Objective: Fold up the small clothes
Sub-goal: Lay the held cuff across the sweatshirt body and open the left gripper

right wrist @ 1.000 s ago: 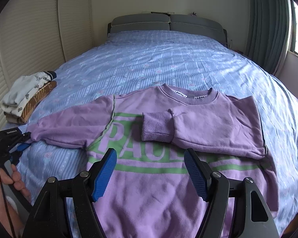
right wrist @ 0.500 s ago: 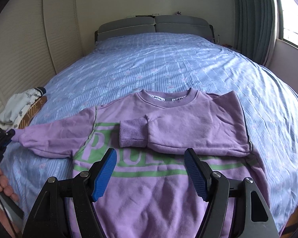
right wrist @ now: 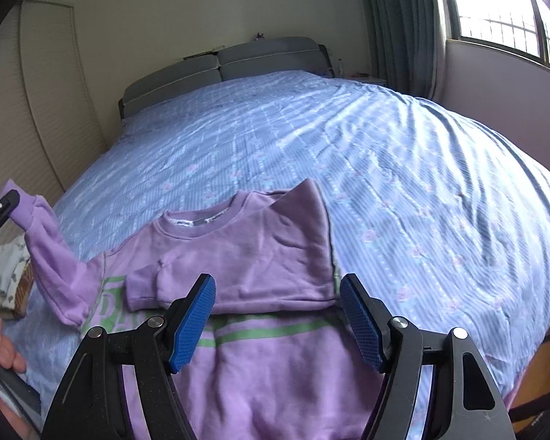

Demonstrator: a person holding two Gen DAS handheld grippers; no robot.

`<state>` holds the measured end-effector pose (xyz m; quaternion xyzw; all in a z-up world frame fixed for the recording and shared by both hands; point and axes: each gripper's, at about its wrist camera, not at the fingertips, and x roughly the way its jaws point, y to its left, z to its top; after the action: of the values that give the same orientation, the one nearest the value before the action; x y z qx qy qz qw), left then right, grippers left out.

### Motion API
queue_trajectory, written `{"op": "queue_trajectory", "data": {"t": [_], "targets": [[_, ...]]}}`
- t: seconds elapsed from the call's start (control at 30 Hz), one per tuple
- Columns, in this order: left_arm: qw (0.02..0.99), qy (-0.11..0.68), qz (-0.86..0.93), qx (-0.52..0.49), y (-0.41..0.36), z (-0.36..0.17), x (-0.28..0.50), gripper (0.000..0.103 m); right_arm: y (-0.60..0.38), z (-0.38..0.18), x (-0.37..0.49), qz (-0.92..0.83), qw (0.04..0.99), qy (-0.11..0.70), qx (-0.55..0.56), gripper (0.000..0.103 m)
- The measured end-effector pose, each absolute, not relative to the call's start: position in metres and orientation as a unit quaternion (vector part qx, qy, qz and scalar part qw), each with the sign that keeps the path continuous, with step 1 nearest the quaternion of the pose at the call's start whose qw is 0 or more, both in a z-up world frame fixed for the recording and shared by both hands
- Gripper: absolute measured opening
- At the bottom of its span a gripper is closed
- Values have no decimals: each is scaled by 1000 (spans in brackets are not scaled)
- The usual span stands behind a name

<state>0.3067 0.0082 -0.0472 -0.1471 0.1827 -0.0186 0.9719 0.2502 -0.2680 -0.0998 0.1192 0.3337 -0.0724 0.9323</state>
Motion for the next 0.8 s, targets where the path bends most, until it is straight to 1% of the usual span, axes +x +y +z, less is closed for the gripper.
{"op": "queue_trajectory", "data": {"t": [0.27, 0.4, 0.57, 0.73, 0.77, 0.8], "targets": [[963, 243, -107, -50, -112, -88, 344, 10, -330, -115, 246, -116, 921, 343, 140, 70], [953, 275, -125, -2, -153, -110, 353, 10, -347, -131, 247, -128, 913, 356, 155, 70], [938, 317, -131, 53, -183, -133, 357, 10, -356, -148, 252, -129, 905, 372, 164, 70], [925, 347, -133, 83, -192, -152, 356, 10, -357, -158, 256, -122, 900, 384, 166, 70], [923, 350, -136, 87, -194, -154, 354, 11, -357, -159, 256, -120, 900, 385, 166, 70], [921, 352, -140, 94, -196, -156, 351, 16, -357, -160, 257, -119, 899, 386, 168, 70]]}}
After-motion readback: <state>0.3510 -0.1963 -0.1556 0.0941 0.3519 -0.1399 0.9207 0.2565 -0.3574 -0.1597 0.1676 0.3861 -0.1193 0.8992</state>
